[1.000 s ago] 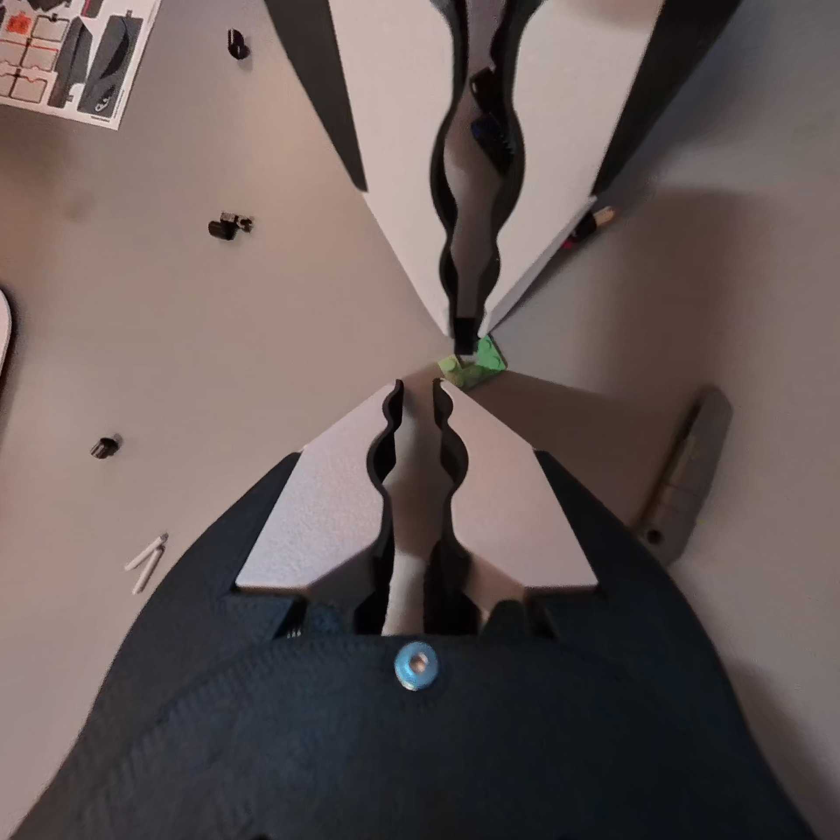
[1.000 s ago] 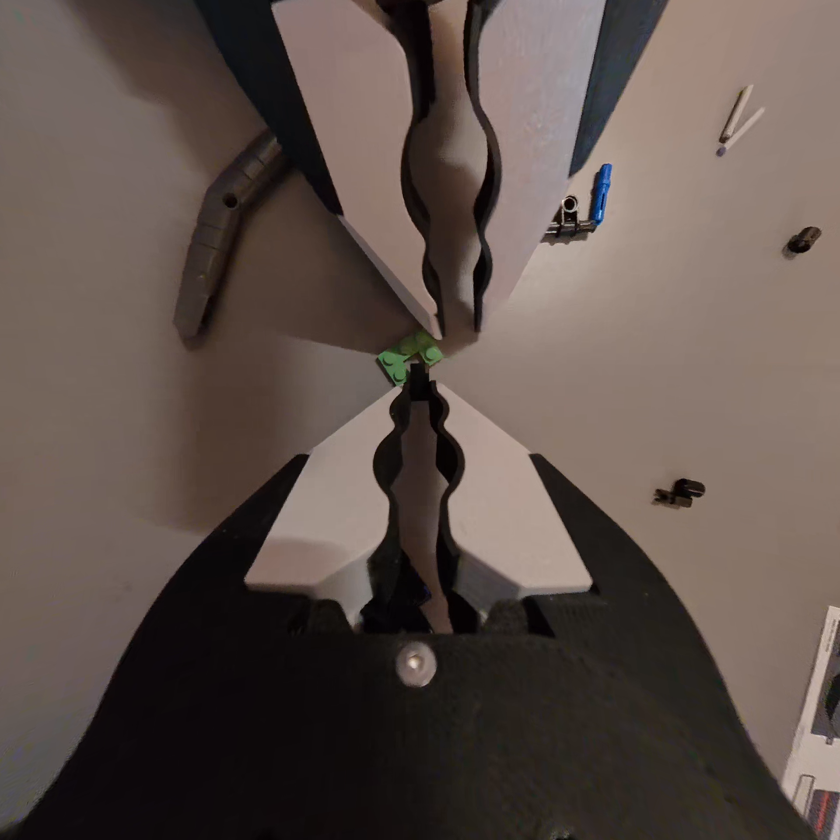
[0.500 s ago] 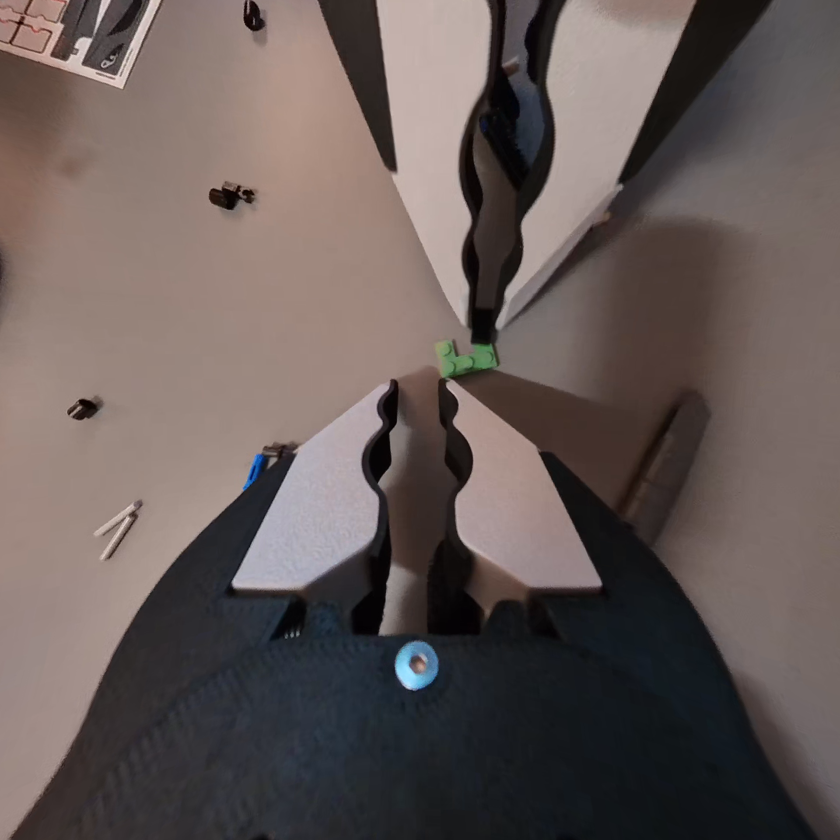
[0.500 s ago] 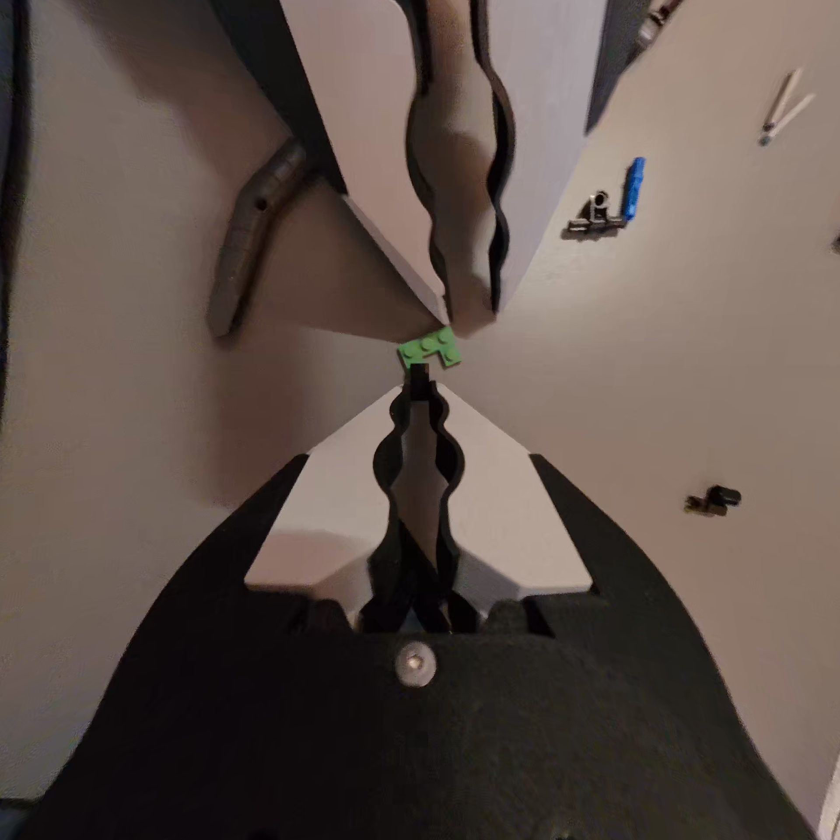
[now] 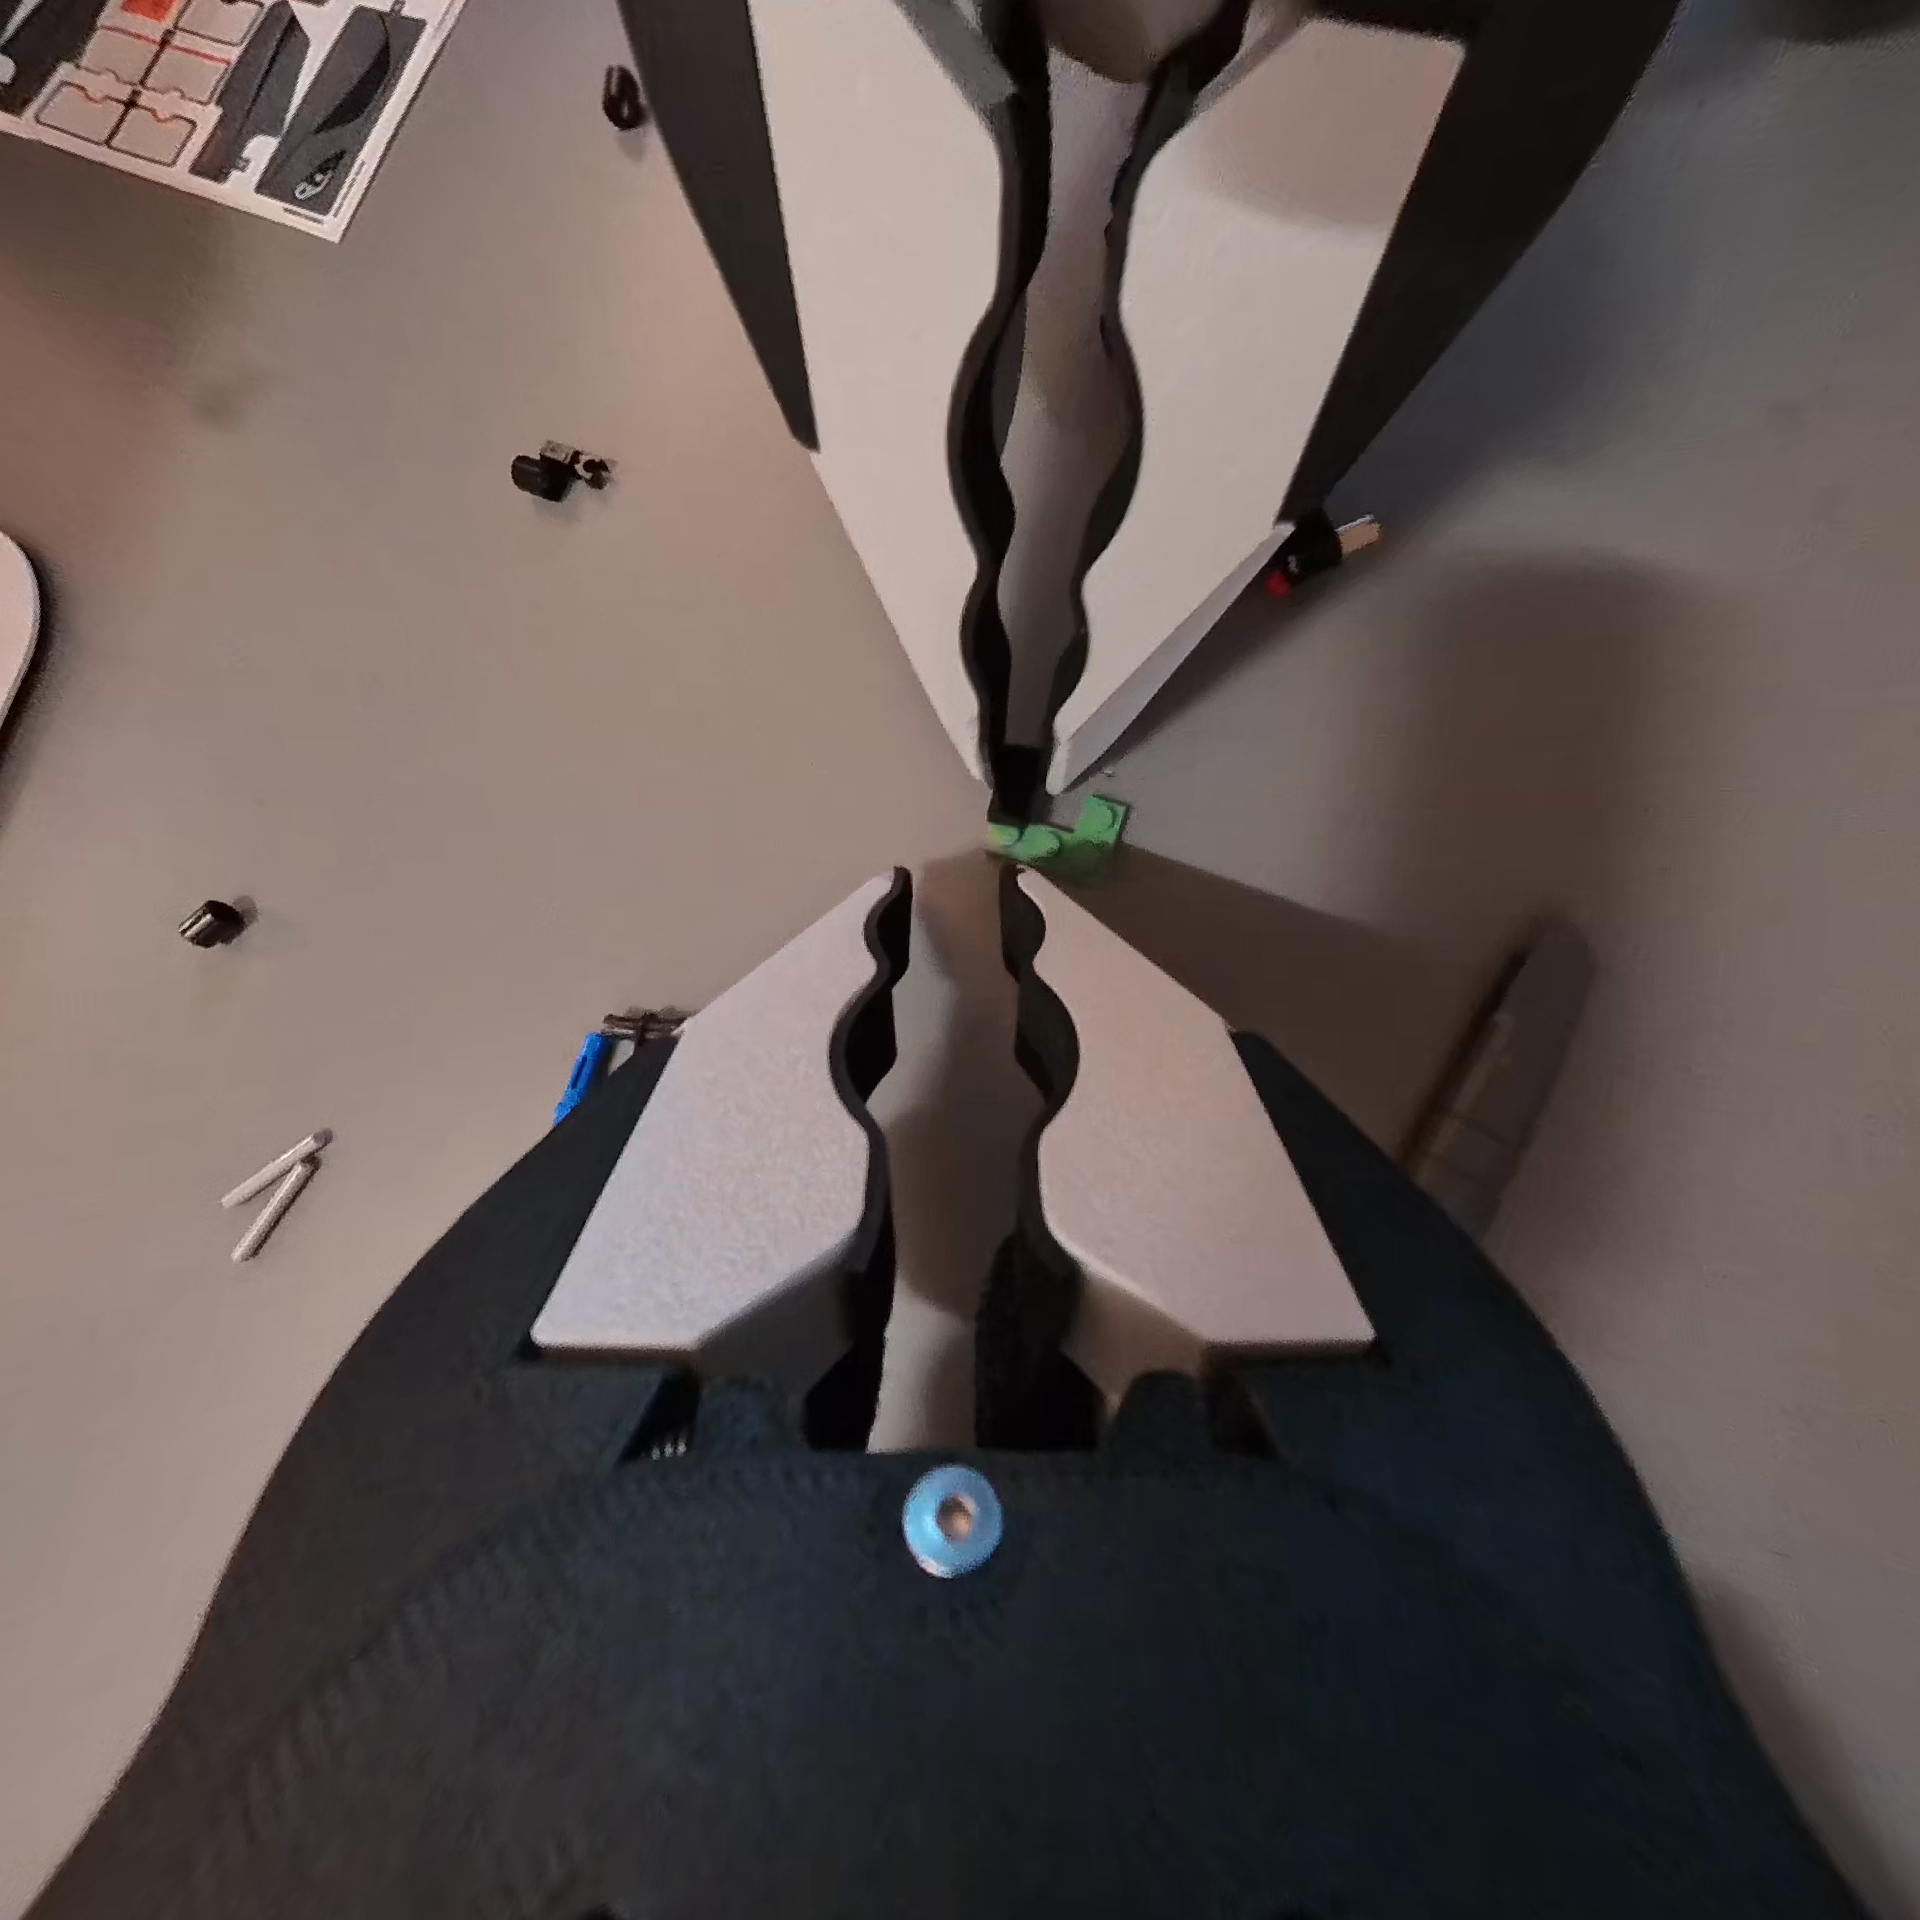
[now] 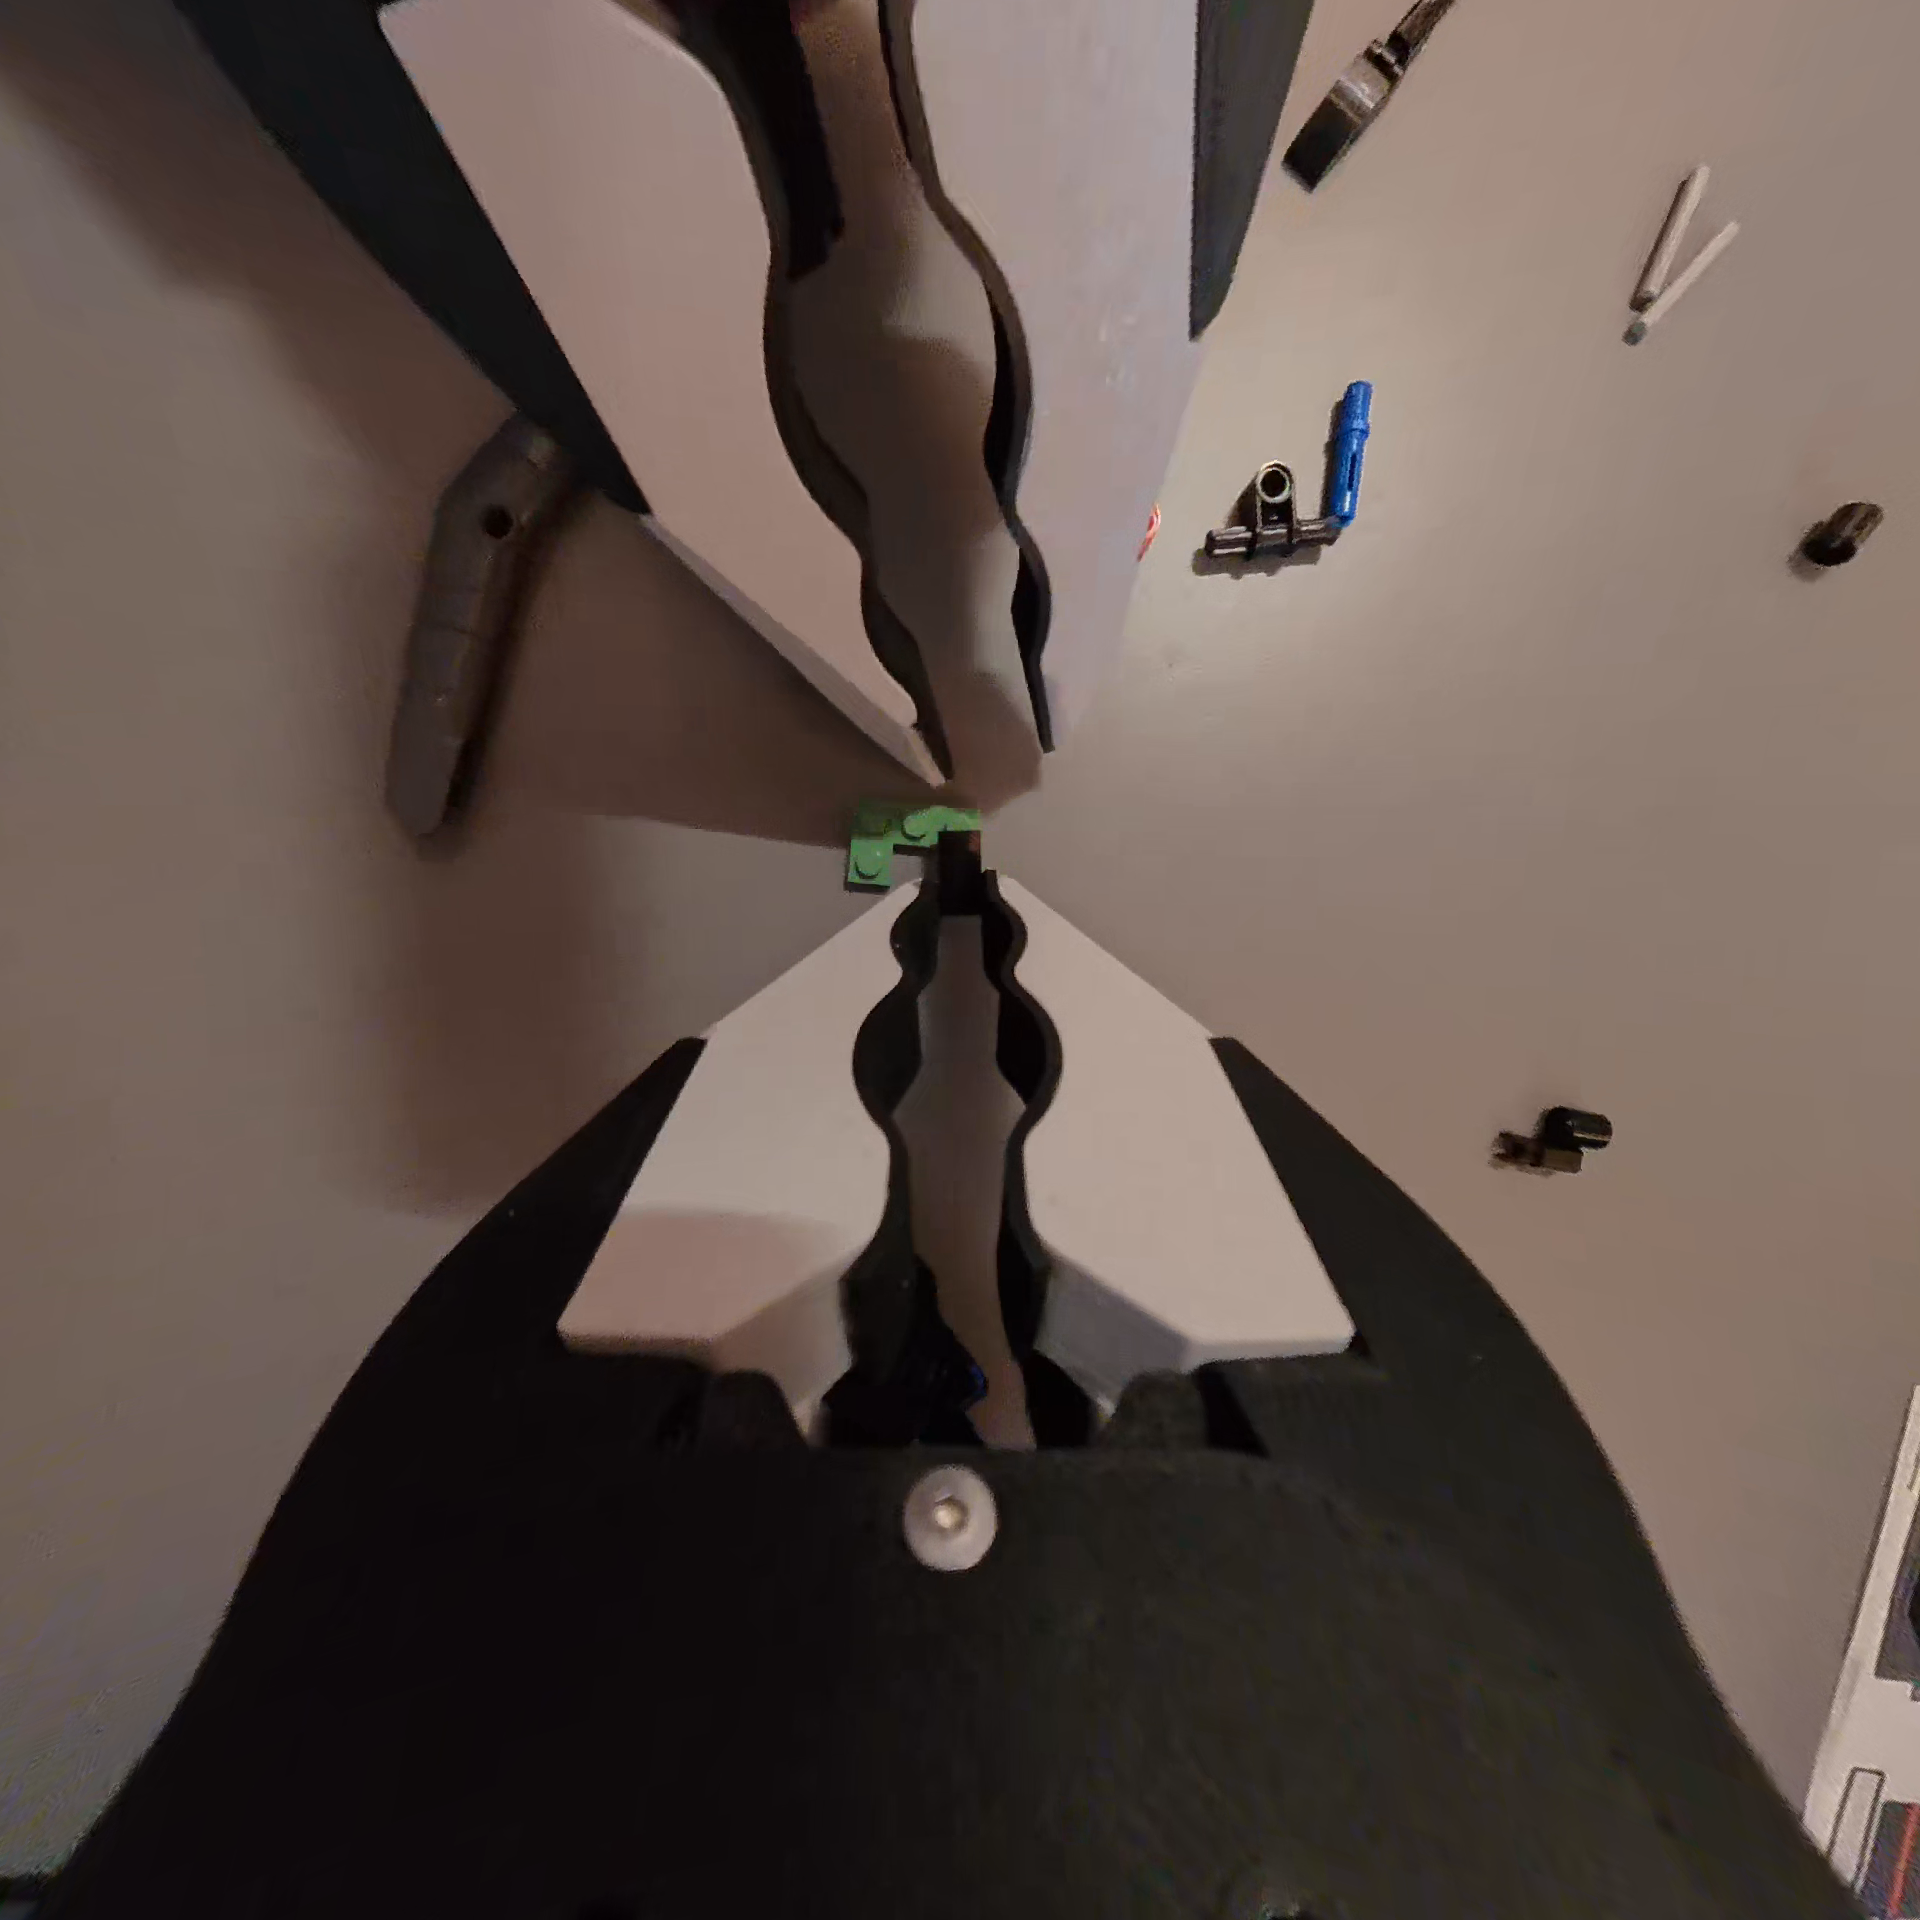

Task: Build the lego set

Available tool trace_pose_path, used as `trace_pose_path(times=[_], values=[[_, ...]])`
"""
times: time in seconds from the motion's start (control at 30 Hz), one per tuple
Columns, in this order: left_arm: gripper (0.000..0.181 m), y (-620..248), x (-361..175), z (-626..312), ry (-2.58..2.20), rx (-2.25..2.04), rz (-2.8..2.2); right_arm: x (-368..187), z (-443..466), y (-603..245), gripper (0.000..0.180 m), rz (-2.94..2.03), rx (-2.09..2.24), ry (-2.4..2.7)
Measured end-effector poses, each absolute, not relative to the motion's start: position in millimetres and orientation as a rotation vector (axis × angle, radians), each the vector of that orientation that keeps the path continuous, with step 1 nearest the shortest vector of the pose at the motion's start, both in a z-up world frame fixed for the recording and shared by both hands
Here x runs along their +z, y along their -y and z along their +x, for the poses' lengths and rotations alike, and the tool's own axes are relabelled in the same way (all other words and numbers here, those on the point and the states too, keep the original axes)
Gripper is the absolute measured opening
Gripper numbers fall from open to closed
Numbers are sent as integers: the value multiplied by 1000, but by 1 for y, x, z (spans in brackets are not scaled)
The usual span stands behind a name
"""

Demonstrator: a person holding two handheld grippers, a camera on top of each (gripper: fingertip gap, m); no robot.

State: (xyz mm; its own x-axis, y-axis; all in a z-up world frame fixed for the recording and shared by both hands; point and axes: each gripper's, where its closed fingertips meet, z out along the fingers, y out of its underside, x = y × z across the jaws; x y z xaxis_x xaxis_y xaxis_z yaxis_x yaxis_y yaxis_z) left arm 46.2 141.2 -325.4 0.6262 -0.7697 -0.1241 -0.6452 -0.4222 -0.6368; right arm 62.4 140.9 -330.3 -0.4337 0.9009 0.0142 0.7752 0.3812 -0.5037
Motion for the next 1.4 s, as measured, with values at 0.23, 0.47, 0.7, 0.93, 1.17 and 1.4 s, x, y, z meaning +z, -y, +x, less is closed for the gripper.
trace_pose_path(times=[0.23,0.47,0.7,0.93,1.17,1.4], values=[[14,-140,-331,48,-1116,-240,-2192,-329,61,-139,6,-1535,635,2353],[12,-139,-331,48,-1117,-241,-2189,-330,57,-138,6,-1536,616,2365],[13,-140,-330,47,-1132,-208,-2172,-332,57,-137,6,-1520,594,2391],[9,-133,-313,57,-1305,-89,-1944,-332,57,-137,6,-1520,601,2398],[7,-133,-327,56,-1473,30,-1888,-332,57,-137,6,-1522,603,2404],[7,-134,-327,55,-1509,87,-1859,-332,56,-137,6,-1519,580,2430]])
